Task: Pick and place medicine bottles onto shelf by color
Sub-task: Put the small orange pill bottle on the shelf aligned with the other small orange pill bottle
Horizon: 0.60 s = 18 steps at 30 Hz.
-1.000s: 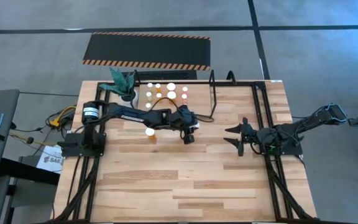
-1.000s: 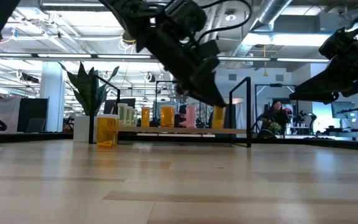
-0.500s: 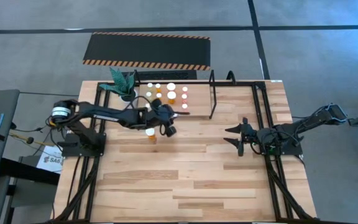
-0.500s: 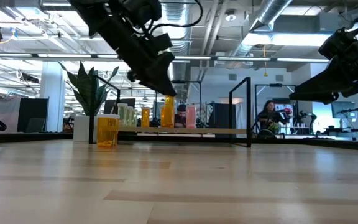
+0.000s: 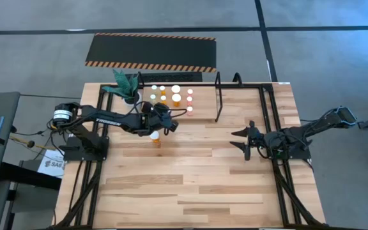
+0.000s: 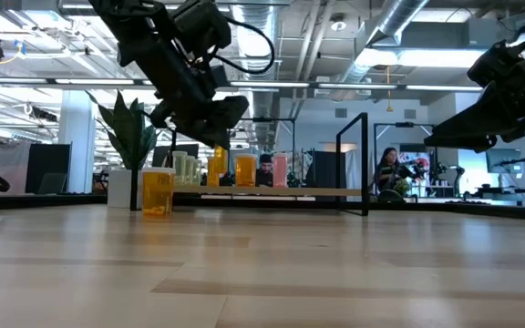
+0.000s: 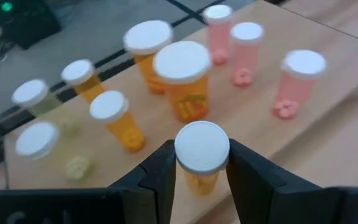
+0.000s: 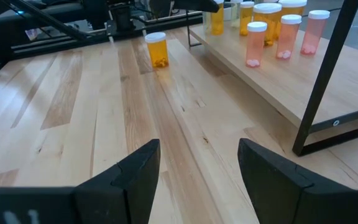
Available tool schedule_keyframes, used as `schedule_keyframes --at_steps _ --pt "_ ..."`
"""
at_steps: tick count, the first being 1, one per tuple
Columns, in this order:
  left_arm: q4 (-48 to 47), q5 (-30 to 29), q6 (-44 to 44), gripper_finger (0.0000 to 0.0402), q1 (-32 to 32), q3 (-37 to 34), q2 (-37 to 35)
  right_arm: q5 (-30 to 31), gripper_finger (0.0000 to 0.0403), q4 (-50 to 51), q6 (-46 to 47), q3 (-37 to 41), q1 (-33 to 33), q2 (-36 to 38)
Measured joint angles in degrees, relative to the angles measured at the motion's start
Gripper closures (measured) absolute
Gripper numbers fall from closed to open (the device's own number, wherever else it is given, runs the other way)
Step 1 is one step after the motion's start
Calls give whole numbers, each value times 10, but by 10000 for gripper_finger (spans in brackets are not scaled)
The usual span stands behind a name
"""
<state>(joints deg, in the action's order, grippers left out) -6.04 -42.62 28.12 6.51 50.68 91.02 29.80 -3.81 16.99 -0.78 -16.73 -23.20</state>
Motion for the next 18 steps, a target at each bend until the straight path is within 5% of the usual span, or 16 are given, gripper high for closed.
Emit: schedule_keyframes --at_steps 18 --pt "-50 -54 131 289 -1 -22 0 0 163 0 0 0 0 0"
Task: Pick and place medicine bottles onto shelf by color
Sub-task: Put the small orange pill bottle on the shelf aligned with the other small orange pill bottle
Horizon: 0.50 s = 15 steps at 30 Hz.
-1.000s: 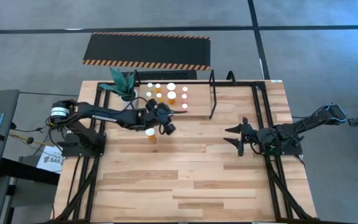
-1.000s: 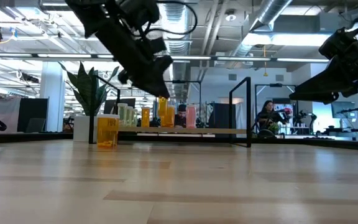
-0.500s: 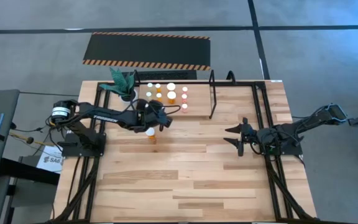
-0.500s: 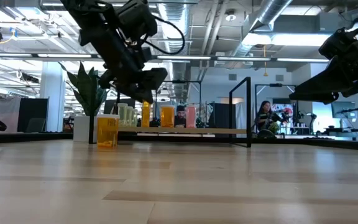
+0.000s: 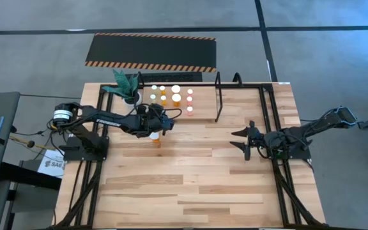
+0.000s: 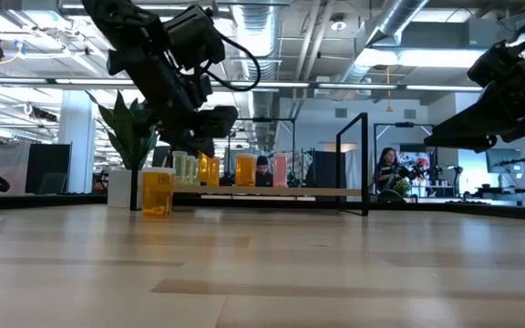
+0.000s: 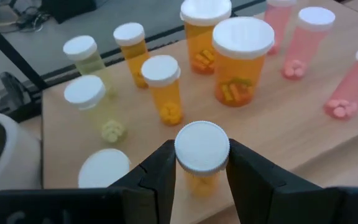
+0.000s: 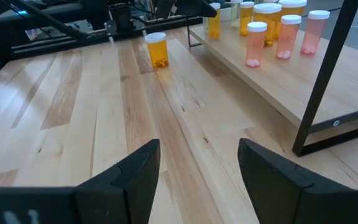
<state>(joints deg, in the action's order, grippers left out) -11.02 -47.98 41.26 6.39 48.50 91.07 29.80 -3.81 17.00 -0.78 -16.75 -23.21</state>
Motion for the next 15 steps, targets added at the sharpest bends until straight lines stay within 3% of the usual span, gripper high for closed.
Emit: schedule_keyframes --at_steps 15 --pt "20 6 20 289 -3 -9 0 0 163 0 0 0 0 0"
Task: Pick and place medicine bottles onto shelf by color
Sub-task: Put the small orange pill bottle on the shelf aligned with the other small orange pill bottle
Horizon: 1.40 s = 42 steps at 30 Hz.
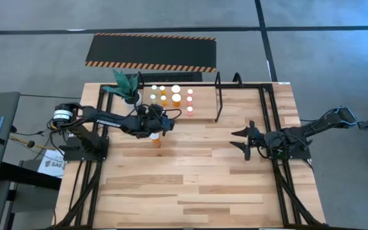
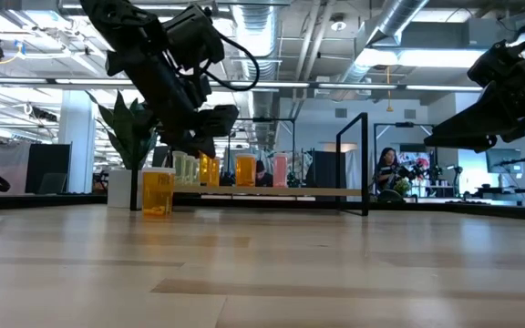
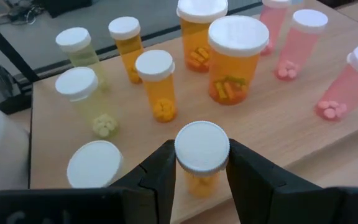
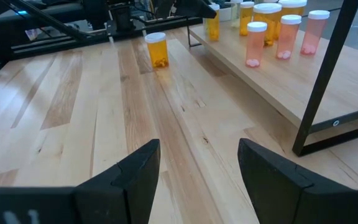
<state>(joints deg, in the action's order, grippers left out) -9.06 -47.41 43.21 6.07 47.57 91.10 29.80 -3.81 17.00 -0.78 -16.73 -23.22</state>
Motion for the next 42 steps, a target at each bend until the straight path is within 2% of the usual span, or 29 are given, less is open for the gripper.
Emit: schedule_keyframes --at_steps 14,25,42 --pt "24 -29 -5 289 -1 0 20 0 163 0 0 0 0 0" --pt "22 -28 -20 288 2 0 20 0 163 0 0 0 0 0" --pt "27 -12 -20 264 12 0 20 0 163 0 0 0 0 0"
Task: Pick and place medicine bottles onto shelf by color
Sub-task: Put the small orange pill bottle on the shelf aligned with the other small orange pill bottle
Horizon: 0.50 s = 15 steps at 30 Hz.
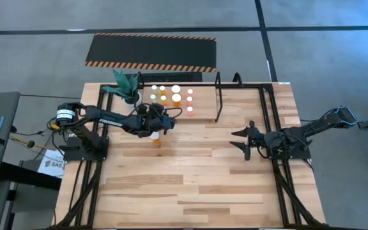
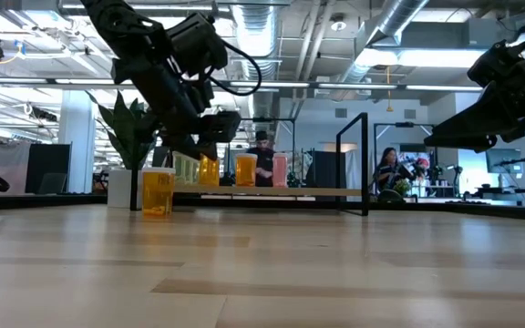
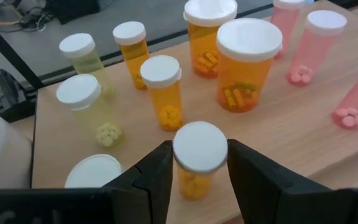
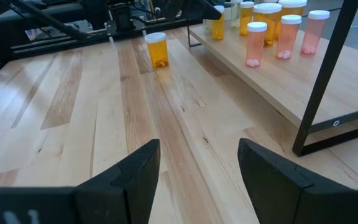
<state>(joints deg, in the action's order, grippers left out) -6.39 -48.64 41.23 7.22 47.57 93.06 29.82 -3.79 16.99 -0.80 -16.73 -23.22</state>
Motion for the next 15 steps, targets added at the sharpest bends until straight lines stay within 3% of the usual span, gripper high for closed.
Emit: schedule_keyframes --at_steps 15 --pt "23 4 -3 264 0 0 0 0 163 0 0 0 0 0"
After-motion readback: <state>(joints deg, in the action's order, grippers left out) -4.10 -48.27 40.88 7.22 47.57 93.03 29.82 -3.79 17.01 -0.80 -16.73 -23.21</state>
